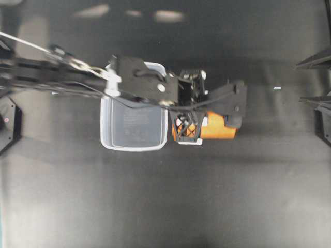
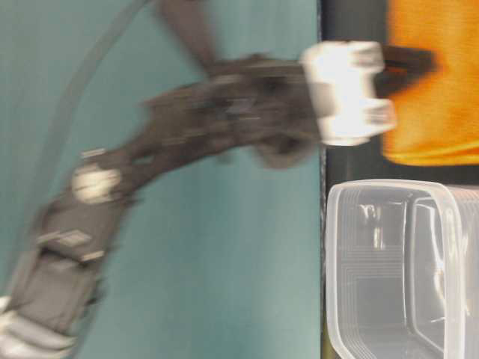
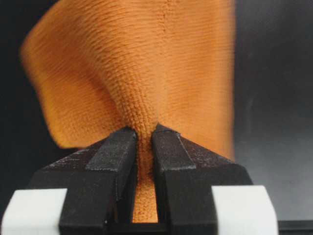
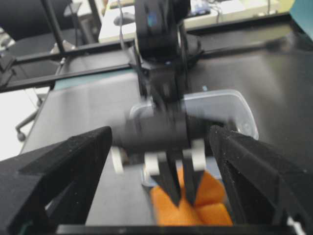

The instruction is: Place the orange towel into the container with the left arm.

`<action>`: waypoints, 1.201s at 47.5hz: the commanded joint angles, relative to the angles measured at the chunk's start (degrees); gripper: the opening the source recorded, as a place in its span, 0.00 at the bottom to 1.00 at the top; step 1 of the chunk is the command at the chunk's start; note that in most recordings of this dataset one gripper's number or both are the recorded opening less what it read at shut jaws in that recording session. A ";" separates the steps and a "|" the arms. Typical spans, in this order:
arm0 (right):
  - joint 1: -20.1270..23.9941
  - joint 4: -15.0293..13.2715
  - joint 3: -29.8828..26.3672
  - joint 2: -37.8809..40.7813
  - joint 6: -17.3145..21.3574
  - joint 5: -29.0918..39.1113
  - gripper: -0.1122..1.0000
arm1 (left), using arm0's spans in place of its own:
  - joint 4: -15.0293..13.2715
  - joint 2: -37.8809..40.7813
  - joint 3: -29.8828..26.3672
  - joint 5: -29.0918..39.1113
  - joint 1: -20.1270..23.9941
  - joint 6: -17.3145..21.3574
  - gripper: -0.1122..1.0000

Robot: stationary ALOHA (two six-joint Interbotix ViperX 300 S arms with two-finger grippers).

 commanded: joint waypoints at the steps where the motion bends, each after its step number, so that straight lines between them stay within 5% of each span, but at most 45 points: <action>1: -0.09 0.18 -0.44 0.35 0.00 -0.62 0.81 | 0.09 -6.86 -0.62 0.09 -0.26 0.09 0.16; 16: -0.09 0.18 -0.18 0.35 -0.09 -0.79 0.81 | 0.18 -24.96 9.40 11.69 2.02 -0.09 0.16; 26: -0.09 0.18 -0.09 0.35 -0.09 -0.97 0.81 | 0.18 -32.78 21.01 9.40 2.90 0.00 0.16; 39: -0.09 0.18 0.00 0.62 -0.09 -1.76 0.81 | 0.18 -35.95 29.53 2.64 3.52 0.00 0.16; 57: -0.09 0.18 0.09 0.70 0.00 -2.29 0.80 | 0.18 -34.98 31.20 2.90 4.22 0.00 0.16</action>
